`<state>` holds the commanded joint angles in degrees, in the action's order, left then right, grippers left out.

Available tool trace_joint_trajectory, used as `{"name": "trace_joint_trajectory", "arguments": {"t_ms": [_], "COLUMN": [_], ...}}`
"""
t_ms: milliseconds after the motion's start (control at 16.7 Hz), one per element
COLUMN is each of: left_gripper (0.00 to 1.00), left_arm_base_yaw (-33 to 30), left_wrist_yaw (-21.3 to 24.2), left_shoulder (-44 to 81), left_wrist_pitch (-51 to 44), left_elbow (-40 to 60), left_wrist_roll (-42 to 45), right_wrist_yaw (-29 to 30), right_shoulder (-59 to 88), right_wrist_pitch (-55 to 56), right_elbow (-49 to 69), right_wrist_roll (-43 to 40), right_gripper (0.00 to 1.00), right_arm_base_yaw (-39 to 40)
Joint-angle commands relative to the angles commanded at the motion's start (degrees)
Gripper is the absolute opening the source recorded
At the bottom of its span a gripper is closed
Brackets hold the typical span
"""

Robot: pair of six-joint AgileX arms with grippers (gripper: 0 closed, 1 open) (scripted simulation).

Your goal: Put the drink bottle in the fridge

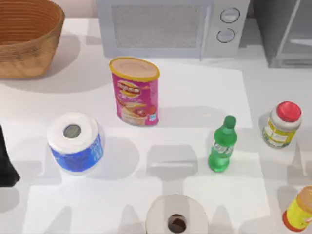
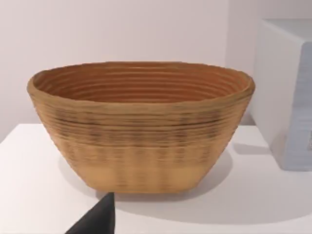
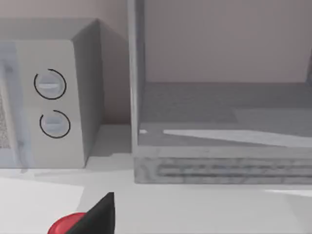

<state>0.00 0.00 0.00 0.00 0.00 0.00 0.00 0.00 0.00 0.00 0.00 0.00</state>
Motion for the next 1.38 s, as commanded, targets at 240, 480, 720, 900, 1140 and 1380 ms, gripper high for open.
{"name": "trace_joint_trajectory", "arguments": {"t_ms": [240,480,720,900,1140,1380], "left_gripper": [1.0,1.0,1.0,1.0,1.0,1.0], "left_arm_base_yaw": [0.0,0.0,0.0,0.0,0.0,0.0], "left_wrist_yaw": [0.0,0.0,0.0,0.0,0.0,0.0], "left_shoulder": [0.0,0.0,0.0,0.0,0.0,0.0], "left_wrist_pitch": [0.0,0.0,0.0,0.0,0.0,0.0], "left_elbow": [0.0,0.0,0.0,0.0,0.0,0.0], "left_wrist_roll": [0.0,0.0,0.0,0.0,0.0,0.0], "right_wrist_yaw": [-0.7,-4.2,-8.9,-12.3,-16.1,-18.3], "right_shoulder": [2.0,13.0,33.1,51.2,68.9,77.6], "right_wrist_pitch": [1.6,9.3,20.3,28.8,38.4,44.4], "right_elbow": [0.3,1.8,3.9,5.7,7.9,9.3], "right_wrist_roll": [-0.3,-1.9,-3.9,-5.3,-6.6,-7.4], "right_gripper": [1.0,1.0,1.0,1.0,1.0,1.0], "right_arm_base_yaw": [0.9,5.3,11.3,15.7,20.5,23.3]}}
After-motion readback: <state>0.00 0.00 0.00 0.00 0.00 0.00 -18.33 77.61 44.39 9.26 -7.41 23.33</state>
